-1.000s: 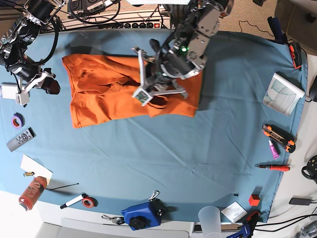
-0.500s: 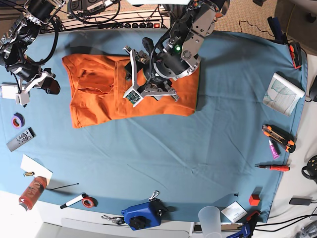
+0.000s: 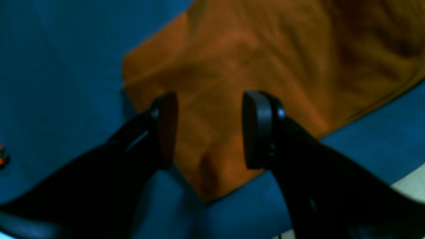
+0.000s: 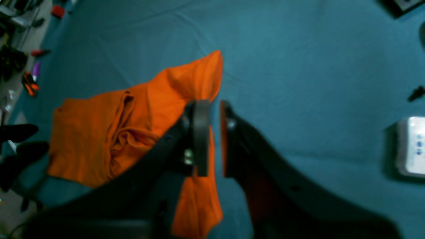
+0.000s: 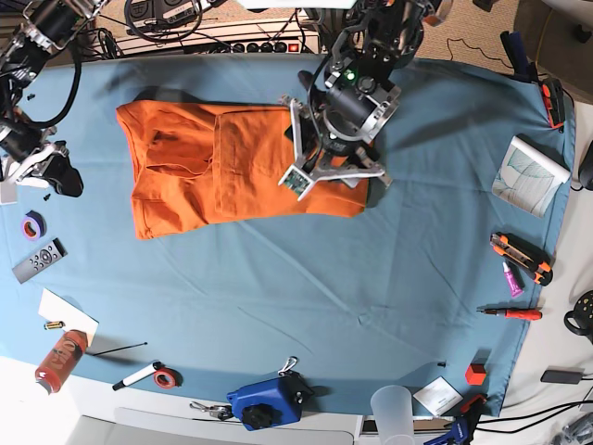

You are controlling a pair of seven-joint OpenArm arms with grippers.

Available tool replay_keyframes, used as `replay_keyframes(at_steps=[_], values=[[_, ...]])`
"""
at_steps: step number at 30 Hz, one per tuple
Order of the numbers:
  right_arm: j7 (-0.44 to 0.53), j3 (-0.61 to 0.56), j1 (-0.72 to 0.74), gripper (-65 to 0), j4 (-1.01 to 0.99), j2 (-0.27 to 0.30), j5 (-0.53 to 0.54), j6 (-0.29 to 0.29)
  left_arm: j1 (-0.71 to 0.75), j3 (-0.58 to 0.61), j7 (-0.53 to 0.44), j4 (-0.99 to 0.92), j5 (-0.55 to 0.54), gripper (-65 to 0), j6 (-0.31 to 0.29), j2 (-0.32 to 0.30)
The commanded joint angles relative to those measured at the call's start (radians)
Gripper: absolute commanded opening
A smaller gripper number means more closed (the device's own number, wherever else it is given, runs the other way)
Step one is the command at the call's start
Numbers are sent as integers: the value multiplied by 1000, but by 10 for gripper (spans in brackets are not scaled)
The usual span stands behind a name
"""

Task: Layout the t-shirt on the table in an organized manner, then fold the t-shirt properly
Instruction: 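Grasp the shirt's other end with the right gripper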

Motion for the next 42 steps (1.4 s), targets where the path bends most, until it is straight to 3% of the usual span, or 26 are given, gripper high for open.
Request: replay_keyframes(at_steps=[1, 3, 4, 8, 13, 19, 24, 31, 36, 42], values=[[17, 5, 10, -440, 18, 29, 10, 1, -10, 2, -16, 18, 0, -334, 1, 7], [17, -2, 7, -315, 18, 28, -4, 1, -11, 2, -16, 18, -2, -334, 1, 5], [17, -10, 6, -292, 18, 27, -3, 1, -11, 2, -16, 18, -3, -334, 1, 5], [17, -60, 8, -291, 17, 21, -4, 1, -11, 2, -16, 18, -3, -334, 1, 4], [55, -185, 10, -291, -21, -35, -104, 1, -11, 2, -16, 18, -6, -334, 0, 5], [66, -257, 10, -291, -44, -126, -124, 1, -8, 2, -16, 18, -33, -334, 0, 5], [146, -257, 10, -291, -44, -207, -355, -14, 5, 2, -16, 18, -34, -334, 0, 5], [170, -254, 10, -291, -41, -205, -383, -37, 6, 2, -16, 18, -34, -334, 0, 5], [171, -245, 20, -291, -3, -158, -343, -35, 7, 2, -16, 18, -34, -334, 0, 0], [214, -217, 48, -291, 2, -156, -426, -37, 17, 2, -23, 18, -35, -334, 0, 0]])
